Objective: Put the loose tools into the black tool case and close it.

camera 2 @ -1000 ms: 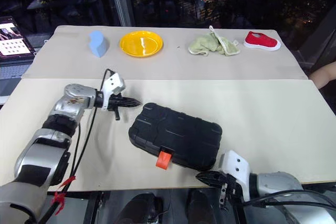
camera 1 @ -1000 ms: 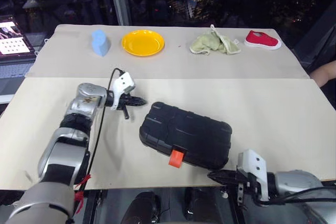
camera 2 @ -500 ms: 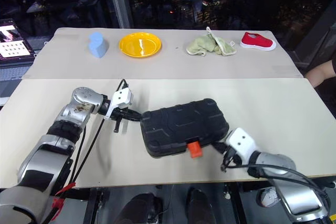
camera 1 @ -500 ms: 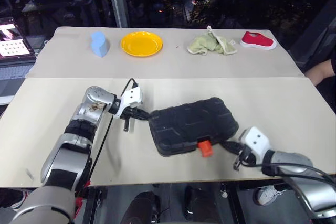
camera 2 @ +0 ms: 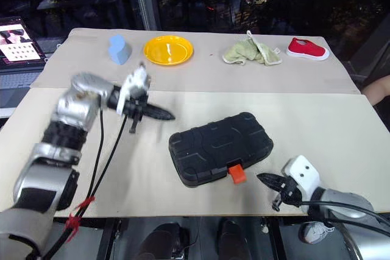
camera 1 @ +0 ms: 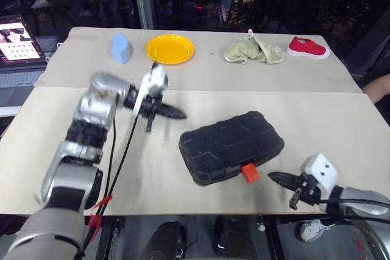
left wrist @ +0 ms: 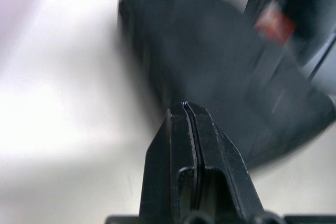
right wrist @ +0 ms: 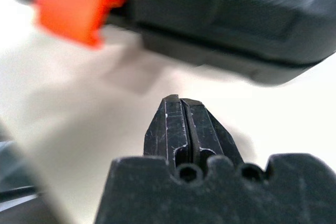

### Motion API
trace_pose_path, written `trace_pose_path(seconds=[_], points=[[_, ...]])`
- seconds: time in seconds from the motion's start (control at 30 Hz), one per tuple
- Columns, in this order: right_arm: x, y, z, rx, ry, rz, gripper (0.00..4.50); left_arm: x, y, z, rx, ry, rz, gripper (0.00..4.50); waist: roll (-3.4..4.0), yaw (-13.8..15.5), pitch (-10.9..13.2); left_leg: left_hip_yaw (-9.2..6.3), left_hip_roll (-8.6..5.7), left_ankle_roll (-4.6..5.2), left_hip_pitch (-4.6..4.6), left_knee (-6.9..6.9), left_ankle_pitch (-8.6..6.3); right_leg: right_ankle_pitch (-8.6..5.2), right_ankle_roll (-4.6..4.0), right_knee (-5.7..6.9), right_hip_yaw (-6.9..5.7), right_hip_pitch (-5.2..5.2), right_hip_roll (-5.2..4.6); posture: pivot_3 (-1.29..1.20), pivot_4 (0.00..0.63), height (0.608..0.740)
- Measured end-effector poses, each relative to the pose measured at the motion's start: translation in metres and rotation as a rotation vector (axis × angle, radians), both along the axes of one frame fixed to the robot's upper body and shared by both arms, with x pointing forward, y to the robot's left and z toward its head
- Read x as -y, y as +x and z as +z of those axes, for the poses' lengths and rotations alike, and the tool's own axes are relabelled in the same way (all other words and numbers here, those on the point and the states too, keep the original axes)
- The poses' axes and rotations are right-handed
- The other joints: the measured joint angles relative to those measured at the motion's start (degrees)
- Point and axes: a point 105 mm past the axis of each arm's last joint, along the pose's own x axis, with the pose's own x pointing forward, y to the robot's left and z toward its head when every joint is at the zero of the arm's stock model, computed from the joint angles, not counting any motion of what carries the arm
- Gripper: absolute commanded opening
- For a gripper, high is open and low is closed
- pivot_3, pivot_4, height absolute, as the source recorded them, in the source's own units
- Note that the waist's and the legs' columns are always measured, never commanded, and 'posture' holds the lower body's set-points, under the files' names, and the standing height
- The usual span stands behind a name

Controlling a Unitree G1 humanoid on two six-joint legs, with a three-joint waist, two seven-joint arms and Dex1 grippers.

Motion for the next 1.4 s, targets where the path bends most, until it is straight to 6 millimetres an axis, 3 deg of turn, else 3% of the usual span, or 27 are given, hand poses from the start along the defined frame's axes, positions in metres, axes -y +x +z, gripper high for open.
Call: trace_pose_path(seconds=[0.1, 0.2, 0.27, 0.33, 0.57, 0.93, 1.4], points=[[-0.004, -0.007, 0.002, -0.026, 0.069, -0.035, 0.00, 0.049, -0.021, -0.002, -0.003, -0.044, -0.135, 0.05, 0.17, 0.0, -0.1, 0.01, -0.04, 0.07, 0.14, -0.02, -0.05, -0.09, 0.11, 0.01, 0.07, 0.16, -0.08, 0.00, 0.150, 0.740], [-0.014, -0.009, 0.006, -0.026, 0.130, -0.056, 0.00, 0.082, -0.026, -0.042, -0.012, 0.043, -0.147, 0.05, 0.20, -0.1, -0.1, 0.03, -0.06, 0.02, 0.17, -0.04, -0.02, -0.08, 0.09, 0.03, 0.19, 0.11, -0.09, 0.00, 0.150, 0.740], [-0.026, -0.013, 0.012, -0.027, 0.168, -0.038, 0.00, 0.098, -0.025, -0.085, 0.012, 0.145, -0.122, 0.05, 0.23, -0.2, -0.1, 0.06, -0.02, 0.03, 0.14, -0.07, -0.02, -0.07, 0.03, 0.03, 0.26, 0.05, -0.18, 0.00, 0.150, 0.740], [-0.033, -0.015, 0.015, -0.026, 0.183, -0.033, 0.00, 0.105, -0.024, -0.091, 0.061, 0.131, -0.121, 0.05, 0.11, -0.1, -0.1, 0.02, 0.17, 0.09, 0.12, -0.05, -0.05, 0.01, -0.14, 0.02, 0.25, 0.05, -0.19, 0.00, 0.150, 0.740], [-0.053, -0.021, 0.016, -0.029, 0.178, -0.022, 0.00, 0.105, -0.018, -0.101, 0.223, 0.174, -0.136, 0.05, 0.30, 0.0, -0.3, 0.00, 0.36, 0.25, 1.24, -0.12, -0.29, -0.46, 0.43, -0.19, 0.17, 1.07, -0.30, 0.00, 0.150, 0.740], [-0.048, -0.011, 0.017, 0.005, 0.148, -0.061, 0.00, 0.103, -0.018, -0.102, 0.240, 0.173, -0.146, 0.05, 0.29, -0.1, -0.5, 0.00, 0.36, 0.34, 1.28, -0.17, -0.28, -0.46, 0.45, -0.22, 0.16, 1.11, -0.28, 0.00, 0.150, 0.740], [-0.048, 0.009, -0.022, -0.082, 0.085, -0.063, 0.00, 0.103, -0.018, -0.101, 0.232, 0.168, -0.140, 0.05, 0.27, -0.1, -0.6, 0.01, 0.36, 0.35, 1.23, -0.21, -0.27, -0.47, 0.45, -0.25, 0.14, 1.08, -0.29, 0.00, 0.150, 0.740]])
